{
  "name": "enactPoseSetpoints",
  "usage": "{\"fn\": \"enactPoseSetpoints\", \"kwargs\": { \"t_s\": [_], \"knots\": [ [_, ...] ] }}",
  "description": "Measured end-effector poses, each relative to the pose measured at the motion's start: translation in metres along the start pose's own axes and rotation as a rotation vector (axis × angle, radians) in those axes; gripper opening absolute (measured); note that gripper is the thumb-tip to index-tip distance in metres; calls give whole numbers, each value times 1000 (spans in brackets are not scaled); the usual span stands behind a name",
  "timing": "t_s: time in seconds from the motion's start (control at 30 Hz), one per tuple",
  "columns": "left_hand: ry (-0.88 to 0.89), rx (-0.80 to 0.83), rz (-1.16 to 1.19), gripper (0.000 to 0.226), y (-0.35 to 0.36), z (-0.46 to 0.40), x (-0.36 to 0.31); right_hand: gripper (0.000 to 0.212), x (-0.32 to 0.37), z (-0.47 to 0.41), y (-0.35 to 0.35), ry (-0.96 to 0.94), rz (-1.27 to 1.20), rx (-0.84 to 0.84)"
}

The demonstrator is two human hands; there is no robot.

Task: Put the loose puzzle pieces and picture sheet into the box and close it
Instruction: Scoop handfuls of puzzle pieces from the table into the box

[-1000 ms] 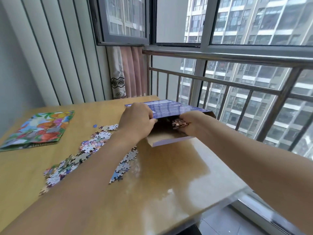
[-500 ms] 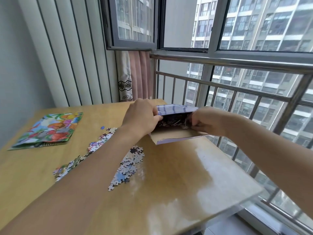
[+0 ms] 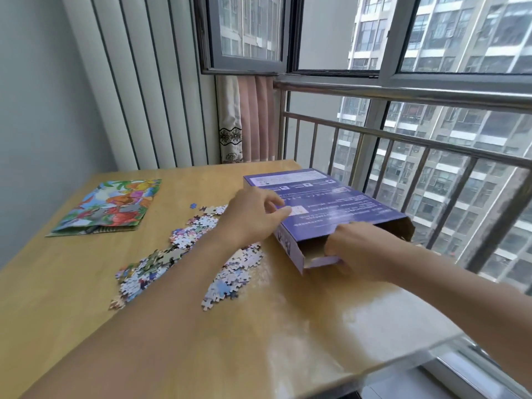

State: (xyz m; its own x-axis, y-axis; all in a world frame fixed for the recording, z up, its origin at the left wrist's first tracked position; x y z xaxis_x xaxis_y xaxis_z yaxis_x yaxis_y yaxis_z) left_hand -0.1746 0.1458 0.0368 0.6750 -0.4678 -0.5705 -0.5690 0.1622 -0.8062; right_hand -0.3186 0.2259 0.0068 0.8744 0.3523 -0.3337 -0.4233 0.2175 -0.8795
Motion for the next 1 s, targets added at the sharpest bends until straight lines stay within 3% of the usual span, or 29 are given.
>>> {"fn": "enactPoseSetpoints", "kwargs": {
  "t_s": [0.2, 0.3, 0.37, 0.43, 0.53, 0.67, 0.73, 0.87, 1.0],
  "knots": [
    [-179, -56, -3, 10, -9, 27, 92, 37, 28, -15, 31, -63, -1, 114],
    [-205, -97, 1, 13, -12, 37, 116, 25, 48, -18, 19, -75, -28, 166],
    [-217, -140, 16, 15, -15, 43, 128, 16, 65, -22, -8, -130, -209, 89],
    [-234, -159, 10, 17, -15, 49, 141, 21, 78, -33, -46, -191, -477, -137],
    [-248, -160, -44, 24, -16, 57, 152, 47, 93, -74, -72, -168, -647, -333],
    [-173, -198, -108, 26, -29, 67, 153, 121, 113, -143, -39, 16, -750, -20],
    [-165, -219, -106, 27, -36, 72, 157, 144, 113, -155, -24, 67, -880, 41],
    [-304, -79, -146, 41, -30, 70, 184, 143, 115, -155, -12, 10, -1002, 111],
    [-361, 59, -160, 46, -14, 68, 192, 132, 125, -149, -14, -51, -834, 165]
  ]
}}
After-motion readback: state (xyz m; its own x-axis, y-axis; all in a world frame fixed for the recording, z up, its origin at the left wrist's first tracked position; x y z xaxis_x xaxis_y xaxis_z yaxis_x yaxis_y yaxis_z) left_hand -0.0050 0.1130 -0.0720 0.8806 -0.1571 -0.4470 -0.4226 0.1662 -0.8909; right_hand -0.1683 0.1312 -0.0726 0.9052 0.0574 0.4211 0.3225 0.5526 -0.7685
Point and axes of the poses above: each hand's wrist, its own z-axis away from the middle knuckle, its own y-axis out of the palm, x = y × z, the point moved 9 cm from there along -z, towards the middle knuckle, and after that the axes turned 14 degrees about x, right-handed, at the moved point
